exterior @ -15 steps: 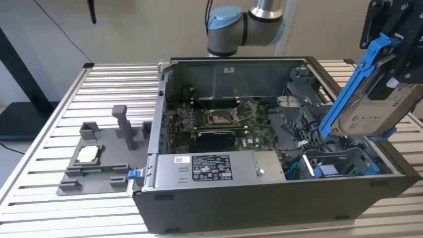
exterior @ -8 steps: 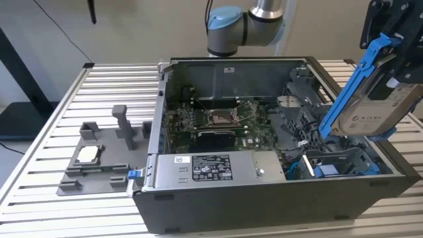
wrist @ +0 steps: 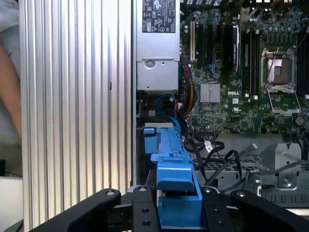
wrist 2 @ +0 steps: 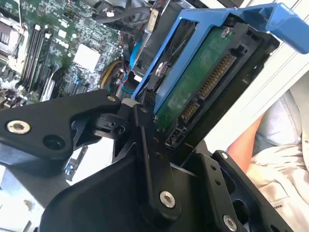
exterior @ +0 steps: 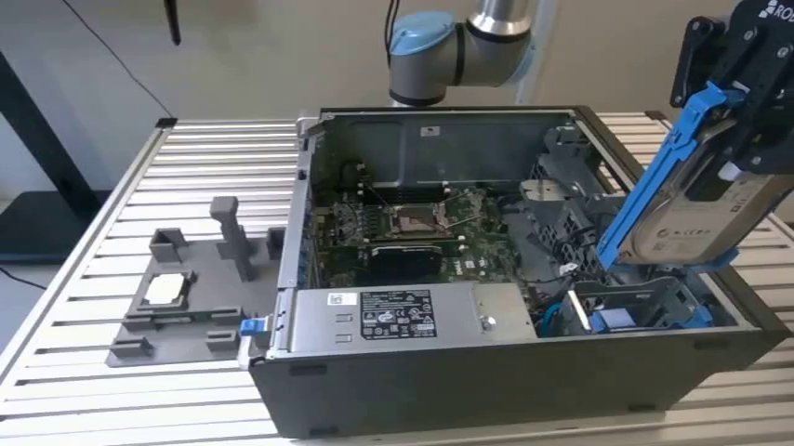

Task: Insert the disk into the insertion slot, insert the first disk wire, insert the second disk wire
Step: 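Insert the disk into the insertion slot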

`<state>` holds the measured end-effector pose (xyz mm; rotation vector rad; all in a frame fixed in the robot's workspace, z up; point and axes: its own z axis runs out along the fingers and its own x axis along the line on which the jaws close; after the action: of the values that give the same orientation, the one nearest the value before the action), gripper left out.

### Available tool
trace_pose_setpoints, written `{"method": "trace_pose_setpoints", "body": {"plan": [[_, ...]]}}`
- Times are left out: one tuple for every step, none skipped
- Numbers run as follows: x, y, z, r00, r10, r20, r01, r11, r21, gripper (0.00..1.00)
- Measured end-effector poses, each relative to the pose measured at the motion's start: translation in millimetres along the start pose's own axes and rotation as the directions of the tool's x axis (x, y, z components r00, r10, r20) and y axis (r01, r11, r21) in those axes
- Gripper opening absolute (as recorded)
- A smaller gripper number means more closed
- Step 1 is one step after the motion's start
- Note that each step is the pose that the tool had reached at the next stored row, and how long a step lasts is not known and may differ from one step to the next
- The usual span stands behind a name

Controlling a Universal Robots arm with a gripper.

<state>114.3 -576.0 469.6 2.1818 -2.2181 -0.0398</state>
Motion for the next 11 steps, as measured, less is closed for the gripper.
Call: {"method": "trace_pose_setpoints", "body": {"plan": [[0.1, -0.1, 1.8, 1.0, 0.0, 0.0001, 0.0, 1.0, 0.0, 0.33], [0.3, -0.3, 3.8, 1.0, -0.001, 0.0002, 0.001, 1.0, 0.0, 0.33], [0.4, -0.4, 5.5, 1.0, -0.001, 0.0002, 0.001, 1.0, 0.0, 0.33], [0.6, -0.6, 7.5, 1.0, -0.002, 0.0002, 0.002, 1.0, 0.0, 0.33], [0.8, -0.7, 9.2, 1.0, -0.002, 0.0001, 0.002, 1.0, 0.0, 0.33], [1.0, -0.8, 10.9, 1.0, -0.003, 0.0, 0.003, 1.0, 0.0002, 0.33], [1.3, -0.9, 12.5, 1.0, -0.003, 0.0, 0.003, 1.0, 0.0004, 0.33], [1.5, -1.0, 14.2, 1.0, -0.004, 0.0001, 0.004, 1.0, 0.0007, 0.33], [1.8, -1.1, 15.8, 1.0, -0.005, -0.0001, 0.005, 1.0, 0.001, 0.33], [2.1, -1.3, 17.6, 1.0, -0.006, -0.0001, 0.006, 1.0, 0.0013, 0.33], [2.3, -1.4, 19.2, 1.0, -0.006, -0.0001, 0.006, 1.0, 0.0017, 0.33]]}}
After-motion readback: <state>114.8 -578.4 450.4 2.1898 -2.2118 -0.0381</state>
